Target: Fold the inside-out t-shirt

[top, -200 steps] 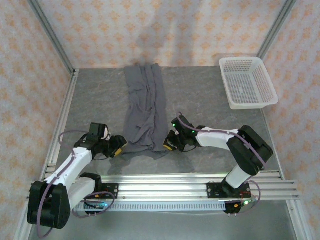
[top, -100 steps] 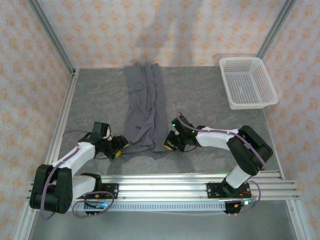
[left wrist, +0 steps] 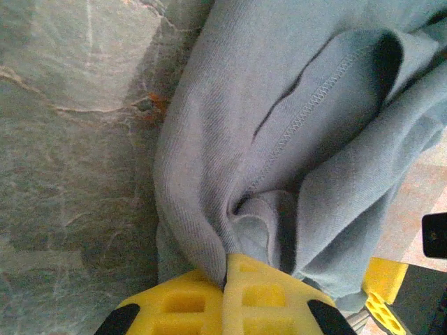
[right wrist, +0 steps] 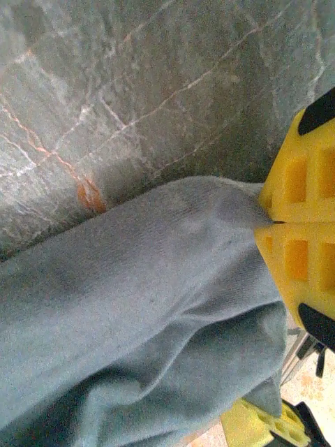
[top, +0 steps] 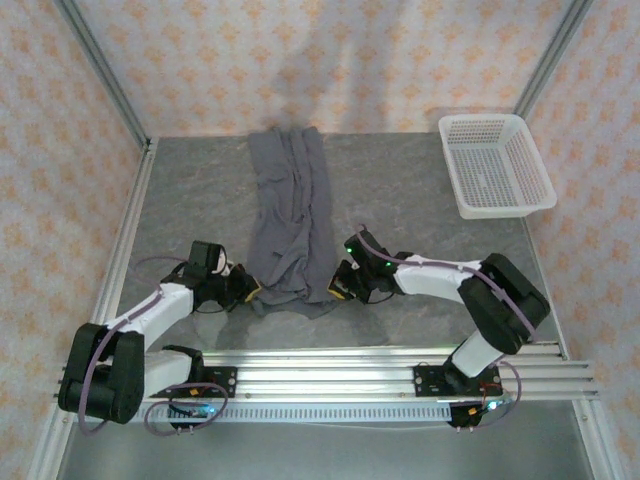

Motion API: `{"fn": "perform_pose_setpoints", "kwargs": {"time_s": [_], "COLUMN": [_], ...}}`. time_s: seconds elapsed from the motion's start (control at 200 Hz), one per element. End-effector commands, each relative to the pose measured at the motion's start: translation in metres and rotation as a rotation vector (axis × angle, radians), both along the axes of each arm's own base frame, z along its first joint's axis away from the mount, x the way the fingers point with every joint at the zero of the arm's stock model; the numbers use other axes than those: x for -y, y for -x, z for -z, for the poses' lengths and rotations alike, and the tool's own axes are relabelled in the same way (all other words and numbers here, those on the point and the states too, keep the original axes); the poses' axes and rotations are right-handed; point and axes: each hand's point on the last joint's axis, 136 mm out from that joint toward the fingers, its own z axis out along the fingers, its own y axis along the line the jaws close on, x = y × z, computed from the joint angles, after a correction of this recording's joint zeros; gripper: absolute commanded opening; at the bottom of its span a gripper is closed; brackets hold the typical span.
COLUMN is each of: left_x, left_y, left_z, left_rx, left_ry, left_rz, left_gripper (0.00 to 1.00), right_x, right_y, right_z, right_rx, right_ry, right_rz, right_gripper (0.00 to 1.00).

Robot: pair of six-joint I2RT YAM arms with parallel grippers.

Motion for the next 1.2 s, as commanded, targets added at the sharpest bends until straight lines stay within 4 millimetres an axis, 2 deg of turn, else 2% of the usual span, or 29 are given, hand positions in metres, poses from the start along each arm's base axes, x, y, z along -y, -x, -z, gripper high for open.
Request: {"fn": "perform_pose_setpoints", "kwargs": {"time_s": [0.0,0.135,0.205,0.28,0.325,0.38,0.465,0.555,0.63,0.64,0.746,0.891,0.991,1.051,1.196], "left_x": [-0.002,0.005,0.011,0.014,0.011,0.008,0.005,0.007,0.004,0.003,-0.006,-0.029,-0.035,-0.037,-0.039], "left_y": [0.016,0.044,0.057,0.065,0.068,0.068,0.057,0.037,0.013,0.010,-0.037,-0.107,-0.153,-0.180,-0.246], "left_z": [-0.009,-0.006,-0.002,-0.007,-0.013,-0.026,-0.047,-0.067,-0.088,-0.091,-0.114,-0.129,-0.135,-0.131,-0.115], "left_rx": [-0.015,-0.035,-0.050,-0.035,-0.019,0.014,0.085,0.115,0.153,0.158,0.222,0.284,0.321,0.320,0.340], "left_ry": [-0.019,-0.004,0.001,0.010,0.004,0.011,0.018,-0.003,-0.075,-0.085,-0.142,-0.183,-0.206,-0.217,-0.221], "left_rz": [0.012,0.029,0.026,0.002,-0.021,-0.048,-0.090,-0.094,-0.075,-0.075,-0.111,-0.190,-0.194,-0.192,-0.172], "left_gripper": [0.00,0.00,0.00,0.00,0.00,0.00,0.00,0.00,0.00,0.00,0.00,0.00,0.00,0.00,0.00], "right_x": [0.017,0.036,0.042,0.045,0.047,0.048,0.048,0.041,0.033,0.032,0.024,0.021,0.019,0.018,0.011], "right_y": [0.011,0.045,0.062,0.075,0.078,0.075,0.058,0.030,-0.001,-0.005,-0.059,-0.140,-0.197,-0.226,-0.277], "right_z": [-0.005,0.000,-0.003,-0.009,-0.011,-0.028,-0.054,-0.081,-0.106,-0.104,-0.125,-0.147,-0.148,-0.138,-0.124], "right_rx": [0.030,0.004,-0.004,0.003,0.007,0.051,0.142,0.216,0.284,0.282,0.355,0.433,0.451,0.443,0.453], "right_ry": [0.038,0.065,0.073,0.072,0.069,0.038,0.039,0.037,0.010,0.017,0.011,0.022,-0.008,-0.013,0.001], "right_rz": [0.000,-0.059,-0.085,-0.092,-0.078,-0.054,-0.026,-0.005,0.023,0.025,0.047,0.063,0.096,0.111,0.094], "right_gripper": [0.00,0.00,0.00,0.00,0.00,0.00,0.00,0.00,0.00,0.00,0.00,0.00,0.00,0.00,0.00]}}
